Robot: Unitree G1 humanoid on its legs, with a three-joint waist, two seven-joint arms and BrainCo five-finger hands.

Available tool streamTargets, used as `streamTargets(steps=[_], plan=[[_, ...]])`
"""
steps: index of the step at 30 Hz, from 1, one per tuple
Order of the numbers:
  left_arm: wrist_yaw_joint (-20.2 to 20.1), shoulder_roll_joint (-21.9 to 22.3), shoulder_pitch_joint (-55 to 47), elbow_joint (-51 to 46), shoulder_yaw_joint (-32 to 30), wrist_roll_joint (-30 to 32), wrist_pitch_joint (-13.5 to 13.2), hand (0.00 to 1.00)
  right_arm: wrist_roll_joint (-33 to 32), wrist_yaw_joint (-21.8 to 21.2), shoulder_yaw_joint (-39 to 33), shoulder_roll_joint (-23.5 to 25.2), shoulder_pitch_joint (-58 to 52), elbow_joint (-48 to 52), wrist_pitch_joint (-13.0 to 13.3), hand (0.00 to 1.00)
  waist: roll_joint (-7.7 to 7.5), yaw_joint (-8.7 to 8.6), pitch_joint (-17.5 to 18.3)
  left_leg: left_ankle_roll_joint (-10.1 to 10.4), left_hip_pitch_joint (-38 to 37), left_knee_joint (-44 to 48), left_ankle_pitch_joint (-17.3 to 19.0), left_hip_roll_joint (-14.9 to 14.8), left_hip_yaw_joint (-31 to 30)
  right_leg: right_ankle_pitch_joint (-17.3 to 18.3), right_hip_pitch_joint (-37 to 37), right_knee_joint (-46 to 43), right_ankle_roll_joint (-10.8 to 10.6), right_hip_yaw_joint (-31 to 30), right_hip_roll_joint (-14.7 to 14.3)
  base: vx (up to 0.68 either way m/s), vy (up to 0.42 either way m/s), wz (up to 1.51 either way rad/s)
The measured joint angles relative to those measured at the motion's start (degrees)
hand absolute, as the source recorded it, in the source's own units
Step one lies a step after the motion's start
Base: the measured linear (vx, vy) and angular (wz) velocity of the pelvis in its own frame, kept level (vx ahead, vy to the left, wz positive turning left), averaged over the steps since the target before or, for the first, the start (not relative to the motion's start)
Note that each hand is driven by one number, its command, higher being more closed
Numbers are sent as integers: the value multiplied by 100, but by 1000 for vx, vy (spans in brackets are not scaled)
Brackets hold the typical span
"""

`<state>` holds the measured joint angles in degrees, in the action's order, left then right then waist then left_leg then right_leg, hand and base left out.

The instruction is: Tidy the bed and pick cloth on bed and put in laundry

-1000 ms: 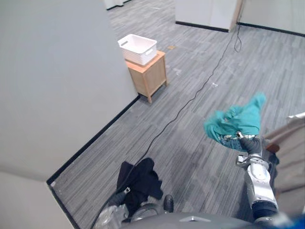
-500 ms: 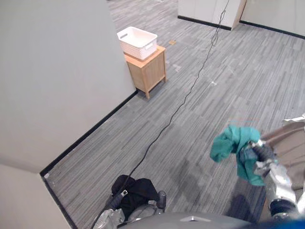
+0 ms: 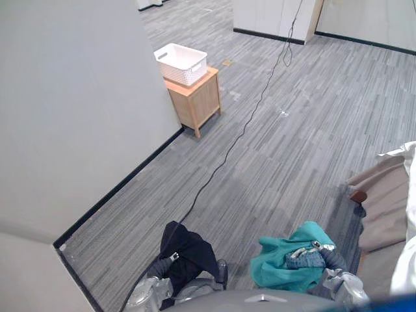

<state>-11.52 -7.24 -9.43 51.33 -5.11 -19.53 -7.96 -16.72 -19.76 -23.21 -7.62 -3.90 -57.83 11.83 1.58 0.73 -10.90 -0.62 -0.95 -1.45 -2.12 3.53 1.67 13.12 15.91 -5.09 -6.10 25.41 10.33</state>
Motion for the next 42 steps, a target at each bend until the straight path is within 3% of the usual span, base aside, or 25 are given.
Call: streamTargets(steps=[3, 4, 5, 9, 10, 13, 15, 17, 18, 19, 20, 21, 23, 26, 27, 29, 30, 31, 33, 34, 35, 37, 38, 41, 42], plan=[[-302, 12, -17, 153, 24, -347, -27, 100, -7, 33, -52, 248, -81, -4, 154, 100, -70, 3, -24, -3, -176, -221, -39, 108, 15, 68, 74, 5, -40, -23, 67, 51, -1, -1], [-483, 19, 5, 149, 89, -509, -112, 100, -100, 51, -20, 335, -102, -2, 341, 100, -65, -32, -32, -95, -285, -467, -243, 132, -66, 65, 110, 5, -52, -66, 68, 110, -40, 24], [-620, 26, 30, -17, 209, -722, -208, 100, -177, 88, 80, 348, -110, 11, 562, 100, -87, -116, -52, -147, -272, -465, -278, 172, -126, 34, 141, 31, -61, -77, 85, 93, -36, 27], [-930, 8, 59, -817, 615, -1289, -670, 100, -419, 68, 432, 342, -73, 430, 1301, 100, -98, -120, -64, -152, -256, -439, -255, 147, -6, -159, 124, 109, -64, -294, 43, 57, -16, 0], [-821, 20, 61, -986, 792, -1297, -1061, 100, -464, 6, 559, 320, -10, 527, 1543, 100, -103, -96, -66, -146, -253, -439, -198, 97, 102, -184, 50, 108, -27, -458, 16, 21, -36, -45], [-421, 53, 63, -1438, 1258, -1285, -1800, 100, -628, -180, 873, 308, 141, 1004, 1893, 100, -135, -77, -63, -122, -225, -434, 19, 7, 376, -201, -213, -69, 0, -755, 2, 28, -35, -59], [-69, 136, 58, -1852, 1482, -1073, -2020, 100, -673, -200, 1062, 304, -4, 1444, 1865, 100, -149, -142, -69, -91, -211, -441, 85, -66, 441, -203, -644, -836, -2, -974, 47, 56, 10, -36], [280, 208, 119, -2137, 1685, -827, -2139, 100, -675, -121, 1224, 321, -80, 1784, 1747, 100, -165, -158, -75, -94, -272, -432, 163, -174, 569, -263, -1468, -2434, -102, -1229, 184, 81, 24, -33], [534, 192, 139, -2255, 1860, -664, -2163, 100, -673, -52, 1400, 330, -167, 1882, 1611, 100, -331, -194, -169, -122, -463, -432, 252, -139, 590, -687, -2021, -3673, -164, -1322, 423, 79, 17, -17], [615, 197, 147, -2268, 1932, -631, -2160, 100, -672, -12, 1463, 335, -222, 1879, 1553, 100, -387, -249, -196, -149, -553, -430, 286, -137, 549, -986, -2172, -4083, -177, -1338, 496, 177, 44, 7], [760, 196, 171, -2294, 2087, -607, -2158, 100, -670, 43, 1536, 384, -379, 1880, 1468, 100, -431, -366, -205, -205, -720, -420, 365, -196, 411, -1586, -2429, -4646, -166, -1397, 519, 186, 38, 36], [795, 208, 177, -2292, 2155, -579, -2146, 100, -665, 115, 1586, 505, -572, 1886, 1435, 100, -449, -459, -222, -261, -726, -198, 515, -273, 298, -1020, -2633, -4978, -94, -1493, 427, 223, 29, 39], [817, 209, 210, -2288, 2249, -582, -2137, 100, -657, 241, 1691, 584, -830, 1966, 1381, 100, -419, -507, -245, -241, -691, 189, 788, -420, 125, -386, -2766, -4899, -14, -1518, 203, 246, -7, 43], [784, 233, 316, -2286, 2359, -581, -2059, 100, -656, 564, 1853, 696, -1334, 2326, 1291, 100, -393, -693, -248, -176, -831, 550, 1048, -518, -241, -181, -2749, -3260, 1, -1514, -15, 343, -90, 81], [783, 233, 331, -2286, 2358, -582, -2039, 100, -655, 619, 1894, 695, -1341, 2336, 1277, 100, -391, -687, -249, -154, -897, 561, 1082, -522, -243, -215, -2754, -2863, 38, -1511, -15, 327, -166, 34], [788, 203, 327, -2288, 2420, -584, -2021, 100, -605, 775, 2001, 723, -1371, 2396, 1165, 100, -419, -640, -215, 94, -1047, 634, 1384, -546, -193, -647, -2700, -1331, 186, -1479, 6, 328, -209, -1], [792, 172, 326, -2289, 2466, -590, -2021, 100, -593, 810, 2042, 738, -1399, 2442, 1142, 100, -467, -620, -200, 176, -1071, 706, 1518, -531, -181, -721, -2671, -1022, 186, -1480, 32, 346, -263, -13], [814, 138, 312, -2266, 2537, -614, -2005, 100, -557, 876, 2097, 746, -1450, 2477, 1095, 100, -539, -610, -213, 340, -1149, 911, 1793, -564, -150, -1213, -2592, -923, 204, -1430, 37, 363, -287, -24], [820, 214, 217, -2238, 2618, -661, -1993, 100, -559, 936, 2109, 663, -1385, 2486, 1089, 100, -247, -623, -223, 539, -1227, 1060, 2090, -937, -16, -1161, -2715, -1308, 450, -1295, -239, 358, -270, -32], [820, 217, 237, -2237, 2739, -679, -1993, 100, -561, 976, 2108, 650, -1366, 2533, 1090, 100, -19, -640, -220, 669, -1233, 1149, 2222, -1176, 69, -928, -2797, -1528, 624, -1237, -472, 346, -217, -23], [817, 261, 260, -2237, 2785, -694, -1995, 100, -594, 988, 2104, 614, -1363, 2556, 1089, 100, 112, -662, -197, 674, -1233, 1253, 2292, -1385, 118, -683, -2866, -1730, 725, -1176, -659, 427, -234, -16], [831, 340, 231, -2174, 2794, -716, -1995, 100, -616, 988, 2129, 578, -1294, 2643, 1058, 100, 169, -642, -155, 700, -1014, 2020, 2121, -1561, 144, -428, -2825, -1841, 900, -1139, -830, 391, -206, -16], [857, 373, 236, -2175, 2749, -746, -1995, 100, -614, 975, 2168, 542, -1281, 2674, 1046, 100, 120, -632, -172, 671, -702, 2855, 1962, -1639, 137, -379, -2710, -1781, 971, -1145, -898, 343, -191, -33], [902, 495, -132, -2243, 2528, -809, -1995, 100, -614, 832, 2246, 373, -1122, 2709, 1040, 100, 206, -583, -266, 561, 707, 6064, 840, -1938, -284, -283, -1960, -1264, 1138, -1314, -1358, 406, -121, -37], [891, 489, -342, -2375, 2404, -810, -1996, 100, -617, 749, 2285, 261, -1082, 2706, 1039, 100, 264, -514, -301, 506, 1087, 7076, 947, -1848, -354, -244, -1606, -1091, 1208, -1451, -1459, 301, -19, -53]])
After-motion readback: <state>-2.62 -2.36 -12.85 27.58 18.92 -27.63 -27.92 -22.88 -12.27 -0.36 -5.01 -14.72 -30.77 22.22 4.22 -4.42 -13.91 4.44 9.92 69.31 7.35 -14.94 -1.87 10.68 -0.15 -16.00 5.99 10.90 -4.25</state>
